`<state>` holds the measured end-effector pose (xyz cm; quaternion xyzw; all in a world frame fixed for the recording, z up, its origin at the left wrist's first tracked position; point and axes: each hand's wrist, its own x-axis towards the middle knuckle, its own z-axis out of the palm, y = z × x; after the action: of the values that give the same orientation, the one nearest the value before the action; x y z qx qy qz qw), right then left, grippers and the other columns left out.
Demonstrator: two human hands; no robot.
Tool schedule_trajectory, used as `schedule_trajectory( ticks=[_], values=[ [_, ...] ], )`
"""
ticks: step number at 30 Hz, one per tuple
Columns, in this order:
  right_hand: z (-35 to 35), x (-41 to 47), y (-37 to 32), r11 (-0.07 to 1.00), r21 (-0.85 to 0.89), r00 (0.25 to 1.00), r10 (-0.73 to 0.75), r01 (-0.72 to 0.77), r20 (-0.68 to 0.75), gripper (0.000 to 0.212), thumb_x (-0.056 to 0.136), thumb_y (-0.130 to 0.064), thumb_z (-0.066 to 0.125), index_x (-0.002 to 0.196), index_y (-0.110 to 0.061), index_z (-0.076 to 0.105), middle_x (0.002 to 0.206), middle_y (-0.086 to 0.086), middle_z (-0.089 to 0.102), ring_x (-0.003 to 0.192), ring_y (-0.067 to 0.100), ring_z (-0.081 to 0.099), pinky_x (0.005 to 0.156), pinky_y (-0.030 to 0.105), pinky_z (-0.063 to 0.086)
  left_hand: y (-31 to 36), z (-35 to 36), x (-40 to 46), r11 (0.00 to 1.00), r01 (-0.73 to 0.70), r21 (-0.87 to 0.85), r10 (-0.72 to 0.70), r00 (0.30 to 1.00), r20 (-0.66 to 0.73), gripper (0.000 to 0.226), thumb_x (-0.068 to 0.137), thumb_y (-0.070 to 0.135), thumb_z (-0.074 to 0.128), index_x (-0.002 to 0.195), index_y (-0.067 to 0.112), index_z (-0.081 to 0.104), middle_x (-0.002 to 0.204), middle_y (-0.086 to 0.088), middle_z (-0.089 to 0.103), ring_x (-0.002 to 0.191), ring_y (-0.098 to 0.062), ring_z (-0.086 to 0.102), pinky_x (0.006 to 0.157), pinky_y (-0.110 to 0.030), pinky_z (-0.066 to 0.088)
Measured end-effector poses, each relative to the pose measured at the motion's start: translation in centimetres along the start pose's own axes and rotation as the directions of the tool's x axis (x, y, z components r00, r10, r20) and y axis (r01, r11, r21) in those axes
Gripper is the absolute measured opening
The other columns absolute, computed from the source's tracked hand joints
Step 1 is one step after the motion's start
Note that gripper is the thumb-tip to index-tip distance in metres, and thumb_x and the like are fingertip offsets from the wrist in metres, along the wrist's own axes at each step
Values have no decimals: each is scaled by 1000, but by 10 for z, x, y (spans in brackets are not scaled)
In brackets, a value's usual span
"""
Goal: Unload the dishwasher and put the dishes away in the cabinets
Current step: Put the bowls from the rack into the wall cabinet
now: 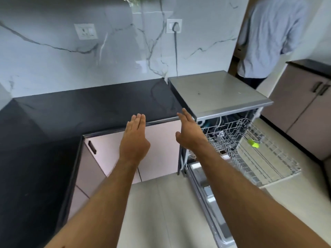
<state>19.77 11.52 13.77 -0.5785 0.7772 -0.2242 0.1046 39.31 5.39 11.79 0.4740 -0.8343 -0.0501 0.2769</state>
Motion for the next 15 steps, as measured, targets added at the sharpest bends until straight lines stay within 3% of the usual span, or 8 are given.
schedule_trajectory(
  ticks=[6,11,15],
  values=[
    [-12,-14,62,997,3,997,71,-71,9,72,85,-12,57,152,-17,30,165,-3,6,139,28,40,111,44,40,55,40,-3,999,-36,-40,39,997,71,83,80,-10,39,156,14,16,163,-6,15,152,-23,5,123,-36,8],
    [-18,-22,122,994,-6,992,107,-107,69,68,87,-10,59,149,-22,33,164,-9,2,129,23,52,102,46,49,96,81,-13,995,-81,-58,89,986,144,86,78,-11,43,156,15,18,162,-7,18,151,-24,9,123,-39,17],
    [-32,-22,171,989,-14,984,148,-147,95,73,89,-8,59,152,-22,26,165,-6,-1,123,23,56,97,41,53,124,108,-11,993,-101,-60,110,978,179,87,77,-10,45,156,16,18,162,-6,18,151,-23,9,122,-38,18]
  ],
)
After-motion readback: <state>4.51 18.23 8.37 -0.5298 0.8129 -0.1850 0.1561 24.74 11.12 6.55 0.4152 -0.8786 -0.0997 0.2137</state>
